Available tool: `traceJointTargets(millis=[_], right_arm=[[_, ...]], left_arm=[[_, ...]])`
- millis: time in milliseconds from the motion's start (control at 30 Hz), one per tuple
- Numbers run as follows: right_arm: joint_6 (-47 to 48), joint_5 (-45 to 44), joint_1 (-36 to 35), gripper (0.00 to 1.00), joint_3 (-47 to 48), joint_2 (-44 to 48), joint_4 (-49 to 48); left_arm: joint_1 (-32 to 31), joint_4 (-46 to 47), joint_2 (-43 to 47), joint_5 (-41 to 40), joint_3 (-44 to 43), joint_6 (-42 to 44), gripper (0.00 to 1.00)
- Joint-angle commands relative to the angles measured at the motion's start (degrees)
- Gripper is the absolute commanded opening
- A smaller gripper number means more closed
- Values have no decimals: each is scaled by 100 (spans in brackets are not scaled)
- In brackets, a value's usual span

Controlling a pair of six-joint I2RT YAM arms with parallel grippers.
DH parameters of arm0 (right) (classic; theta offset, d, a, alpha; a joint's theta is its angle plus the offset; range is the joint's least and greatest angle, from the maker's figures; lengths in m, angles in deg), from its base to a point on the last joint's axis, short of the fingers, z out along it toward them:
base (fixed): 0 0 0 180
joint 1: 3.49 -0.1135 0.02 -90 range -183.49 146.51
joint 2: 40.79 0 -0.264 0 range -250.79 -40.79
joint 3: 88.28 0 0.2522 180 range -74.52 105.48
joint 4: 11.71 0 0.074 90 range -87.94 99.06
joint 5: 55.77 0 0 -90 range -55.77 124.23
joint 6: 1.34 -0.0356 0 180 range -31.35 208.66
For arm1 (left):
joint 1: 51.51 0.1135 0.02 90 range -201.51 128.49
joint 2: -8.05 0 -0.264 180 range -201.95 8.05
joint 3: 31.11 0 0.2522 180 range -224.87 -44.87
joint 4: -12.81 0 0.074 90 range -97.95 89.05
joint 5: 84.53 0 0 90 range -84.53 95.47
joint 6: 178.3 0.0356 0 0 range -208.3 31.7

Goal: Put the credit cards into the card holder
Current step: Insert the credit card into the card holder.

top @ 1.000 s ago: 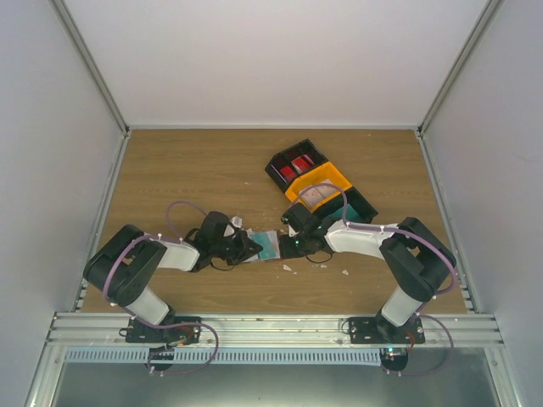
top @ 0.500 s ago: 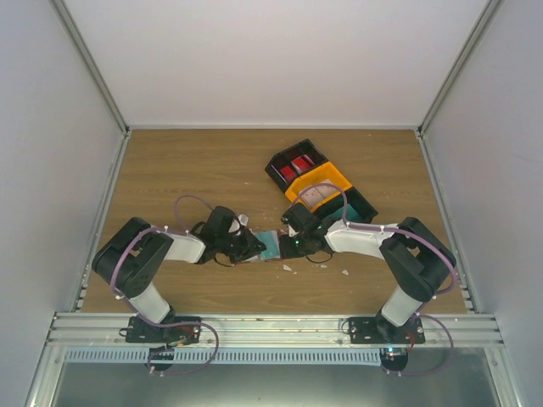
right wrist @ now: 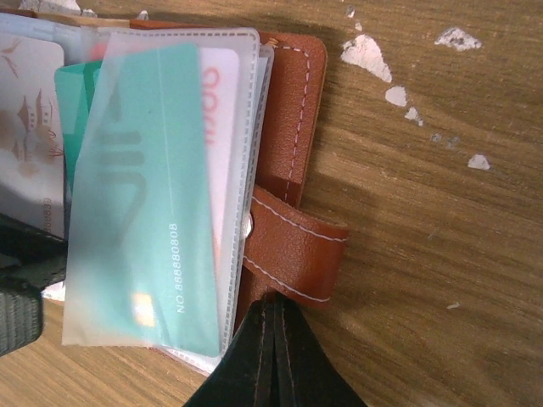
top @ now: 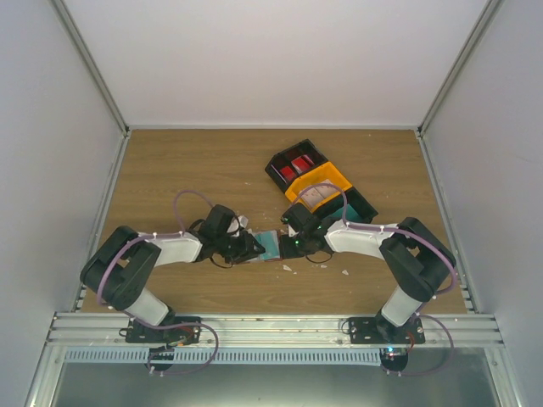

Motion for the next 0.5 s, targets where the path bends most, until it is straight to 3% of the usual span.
traceJointTargets(millis=[0, 467], right_arm=[[59, -16, -29, 0, -147, -335, 447], [182, -100, 4, 5, 86, -427, 534]], left_arm=[[-19, -597, 362, -324, -142, 297, 34], [145, -1264, -297, -905, -963, 643, 34]])
